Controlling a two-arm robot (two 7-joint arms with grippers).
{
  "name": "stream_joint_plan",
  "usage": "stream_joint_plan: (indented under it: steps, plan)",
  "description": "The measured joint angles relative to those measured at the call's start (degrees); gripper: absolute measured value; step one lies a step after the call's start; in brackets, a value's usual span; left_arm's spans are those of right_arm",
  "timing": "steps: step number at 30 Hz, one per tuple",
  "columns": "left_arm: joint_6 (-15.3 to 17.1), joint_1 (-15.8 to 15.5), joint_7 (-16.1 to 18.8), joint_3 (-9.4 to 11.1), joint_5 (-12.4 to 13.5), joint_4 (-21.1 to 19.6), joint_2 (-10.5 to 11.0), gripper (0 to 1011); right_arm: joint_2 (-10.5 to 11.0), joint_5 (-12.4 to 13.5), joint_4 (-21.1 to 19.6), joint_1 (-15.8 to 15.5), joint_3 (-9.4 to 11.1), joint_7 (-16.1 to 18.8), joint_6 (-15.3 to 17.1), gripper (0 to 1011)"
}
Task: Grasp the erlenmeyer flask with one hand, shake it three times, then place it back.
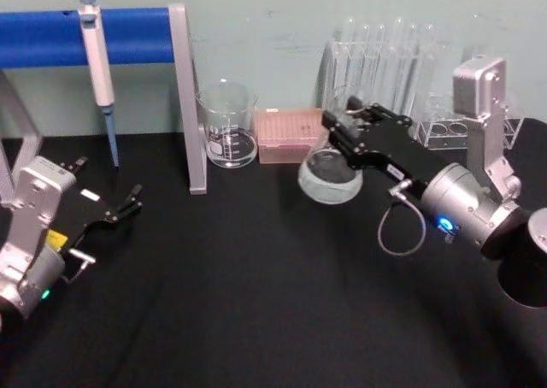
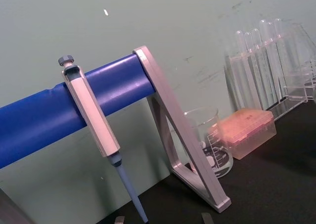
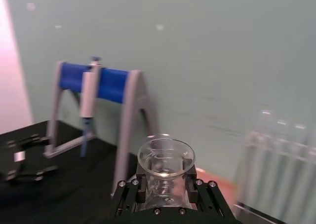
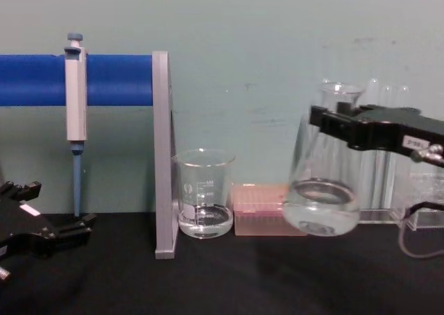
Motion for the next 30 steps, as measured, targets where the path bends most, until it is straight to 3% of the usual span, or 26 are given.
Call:
stream_joint_plan:
  steps: [9, 17, 23, 30]
  plan:
    - [0.0, 0.0, 0.0, 0.0, 0.0, 0.0, 0.0, 1001, 0.8, 1.7, 1.4, 3.2, -5.2, 10.4, -0.9, 451]
    - [0.0, 0.0, 0.0, 0.0, 0.0, 0.0, 0.0, 1001, 1.4, 3.6, 2.1, 5.1, -8.5, 15.6, -1.4, 451]
    - [0.0, 0.0, 0.0, 0.0, 0.0, 0.0, 0.0, 1001, 1.8, 4.4, 2.2, 5.5, -9.6, 16.3, -1.8, 451]
    - [0.0, 0.0, 0.0, 0.0, 0.0, 0.0, 0.0, 1001, 2.0, 4.6, 2.1, 5.2, -9.5, 13.9, -3.1, 451]
